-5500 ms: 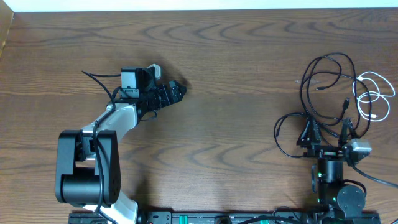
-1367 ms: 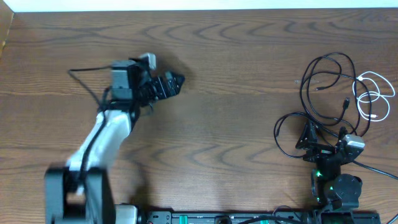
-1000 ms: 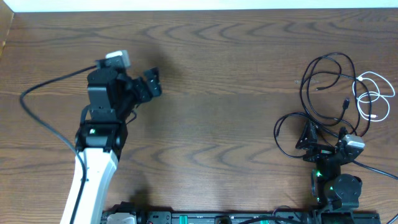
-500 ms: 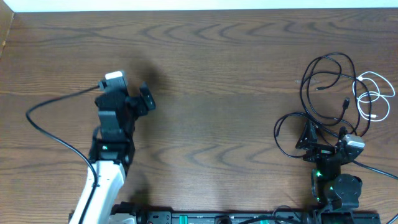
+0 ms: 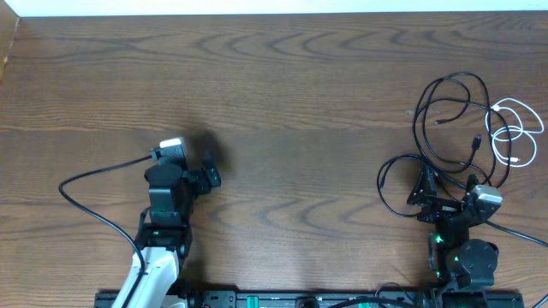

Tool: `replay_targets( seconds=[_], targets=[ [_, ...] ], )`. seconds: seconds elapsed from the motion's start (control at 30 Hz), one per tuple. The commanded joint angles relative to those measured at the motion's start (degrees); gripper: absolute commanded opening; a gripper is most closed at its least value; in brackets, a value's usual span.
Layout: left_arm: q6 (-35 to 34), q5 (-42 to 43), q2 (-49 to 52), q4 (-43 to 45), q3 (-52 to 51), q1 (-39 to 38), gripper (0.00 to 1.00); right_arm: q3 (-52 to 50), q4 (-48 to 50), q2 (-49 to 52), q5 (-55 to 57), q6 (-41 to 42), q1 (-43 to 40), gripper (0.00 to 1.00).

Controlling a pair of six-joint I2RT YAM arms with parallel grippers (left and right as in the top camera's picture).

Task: Untangle cables

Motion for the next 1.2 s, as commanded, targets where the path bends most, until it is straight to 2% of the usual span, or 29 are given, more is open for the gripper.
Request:
replay_targets(
  seconds=[0.0, 0.67, 0.8, 1.17],
  targets=[
    [0.9, 0.8, -1.2, 0.2, -1.9, 0.0, 1.00, 0.0, -0.3, -0.3, -0.2, 0.1, 0.0, 0.99],
    [0.7, 1.2, -5.5, 0.1, -12.0, 0.0, 1.00, 0.0, -0.3, -0.3, -0.2, 0.1, 0.0, 0.99],
    [0.7, 1.9, -7.4, 2.8, -14.6, 0.0, 1.00, 0.0, -0.3, -0.3, -0.2, 0.1, 0.0, 0.99],
    [0.8, 1.8, -15.3, -4.7, -14.5, 0.0, 1.00, 0.0, -0.3, -0.3, -0.2, 0.1, 0.0, 0.99]
  ],
)
